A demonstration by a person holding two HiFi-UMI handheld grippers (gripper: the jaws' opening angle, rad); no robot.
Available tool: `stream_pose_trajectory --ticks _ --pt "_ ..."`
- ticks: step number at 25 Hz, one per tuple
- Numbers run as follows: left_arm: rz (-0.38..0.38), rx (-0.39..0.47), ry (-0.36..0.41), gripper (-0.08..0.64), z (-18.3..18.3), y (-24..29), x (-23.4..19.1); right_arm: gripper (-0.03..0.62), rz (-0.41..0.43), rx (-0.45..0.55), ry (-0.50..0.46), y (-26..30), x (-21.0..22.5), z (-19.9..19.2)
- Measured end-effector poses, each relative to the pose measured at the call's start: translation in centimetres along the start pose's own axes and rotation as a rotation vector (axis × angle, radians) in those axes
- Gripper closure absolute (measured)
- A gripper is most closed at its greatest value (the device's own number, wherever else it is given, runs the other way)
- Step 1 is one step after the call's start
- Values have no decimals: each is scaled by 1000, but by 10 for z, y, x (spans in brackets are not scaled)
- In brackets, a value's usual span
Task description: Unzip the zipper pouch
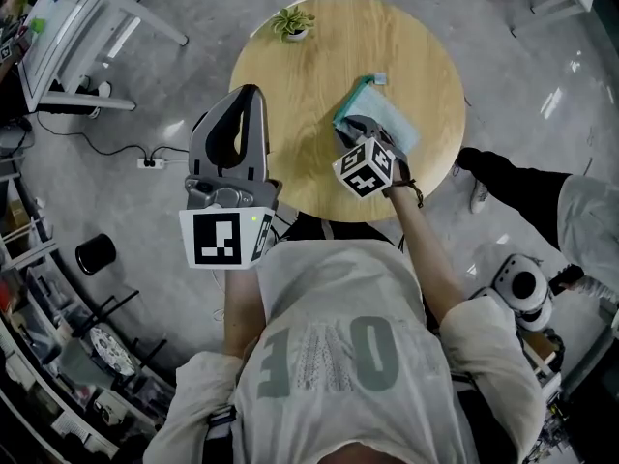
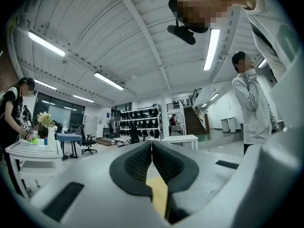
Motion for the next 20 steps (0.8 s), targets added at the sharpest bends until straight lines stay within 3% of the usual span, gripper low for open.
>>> stream_pose_trajectory --ticks 2,10,16,20 --pt "3 -2 -2 531 -1 -1 0 445 20 -5 16 1 -3 -1" --pt "-6 22 3 532 3 0 4 416 5 27 18 -11 8 11" --pt "-27 59 -1 531 16 7 6 416 -40 133 -1 -40 36 56" --pt "-44 99 -2 531 28 17 9 416 -139 231 -32 -73 68 96"
Point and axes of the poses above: the fingertips, and each gripper's own axes: y forward along the fingers, x to its right, z out of its top, the point moved 1 cm from there along -y, backward along the fingers, and after that the axes turned 9 degrees about x, right-handed, at the moved point
